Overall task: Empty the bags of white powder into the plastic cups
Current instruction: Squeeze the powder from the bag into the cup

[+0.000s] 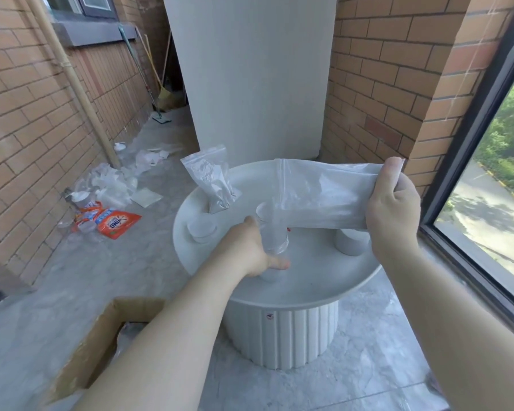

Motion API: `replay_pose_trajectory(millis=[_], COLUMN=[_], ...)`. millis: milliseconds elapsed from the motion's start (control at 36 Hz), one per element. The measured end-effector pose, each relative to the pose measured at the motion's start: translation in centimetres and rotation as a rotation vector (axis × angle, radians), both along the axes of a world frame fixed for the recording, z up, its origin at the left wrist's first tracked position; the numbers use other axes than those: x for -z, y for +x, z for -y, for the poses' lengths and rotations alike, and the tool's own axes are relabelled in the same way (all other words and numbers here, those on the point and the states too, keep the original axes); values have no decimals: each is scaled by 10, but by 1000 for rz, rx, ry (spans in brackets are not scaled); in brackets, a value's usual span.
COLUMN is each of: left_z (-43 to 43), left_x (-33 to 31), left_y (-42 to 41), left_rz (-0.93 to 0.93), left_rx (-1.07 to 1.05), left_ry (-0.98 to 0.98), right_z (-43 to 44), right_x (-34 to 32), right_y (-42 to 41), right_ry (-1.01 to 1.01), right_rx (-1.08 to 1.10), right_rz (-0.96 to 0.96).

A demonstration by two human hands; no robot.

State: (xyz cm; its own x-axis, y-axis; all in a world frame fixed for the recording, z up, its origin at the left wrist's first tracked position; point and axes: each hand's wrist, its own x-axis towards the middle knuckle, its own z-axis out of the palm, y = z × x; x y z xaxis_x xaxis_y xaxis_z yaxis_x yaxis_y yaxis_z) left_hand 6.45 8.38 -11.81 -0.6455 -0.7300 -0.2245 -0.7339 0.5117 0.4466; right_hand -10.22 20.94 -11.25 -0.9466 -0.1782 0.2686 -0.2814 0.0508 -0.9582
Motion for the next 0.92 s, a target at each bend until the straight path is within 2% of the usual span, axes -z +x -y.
replay_pose_trajectory(millis=[139, 222, 361, 444, 528, 667, 778, 917], left_z=[-6, -17, -41, -55, -66, -80, -77, -75], left_x=[-27, -43, -31, 1, 26, 34, 29, 24], left_y=[4, 8, -3, -19, -33, -51, -59, -59], left_rz=[178, 198, 149, -127, -453, -825, -1031, -1147], left_rx=[1, 65, 203, 184, 24, -194, -338, -395], left_ry=[-96, -145, 18, 289, 689, 1204, 1427, 1503], right_z=[1, 1, 3, 4, 5, 4, 4, 5], right_x=[-1, -7, -11, -11, -12, -11, -11, -8], right_y=[-1, 0, -1, -1, 0, 7, 11, 14], right_ry=[41, 65, 85, 96, 108, 128, 131, 147], right_rx=[-5, -16, -30, -33, -40, -70, -94, -104], right_rz=[-55, -86, -138, -156, -185, -234, -258, -270])
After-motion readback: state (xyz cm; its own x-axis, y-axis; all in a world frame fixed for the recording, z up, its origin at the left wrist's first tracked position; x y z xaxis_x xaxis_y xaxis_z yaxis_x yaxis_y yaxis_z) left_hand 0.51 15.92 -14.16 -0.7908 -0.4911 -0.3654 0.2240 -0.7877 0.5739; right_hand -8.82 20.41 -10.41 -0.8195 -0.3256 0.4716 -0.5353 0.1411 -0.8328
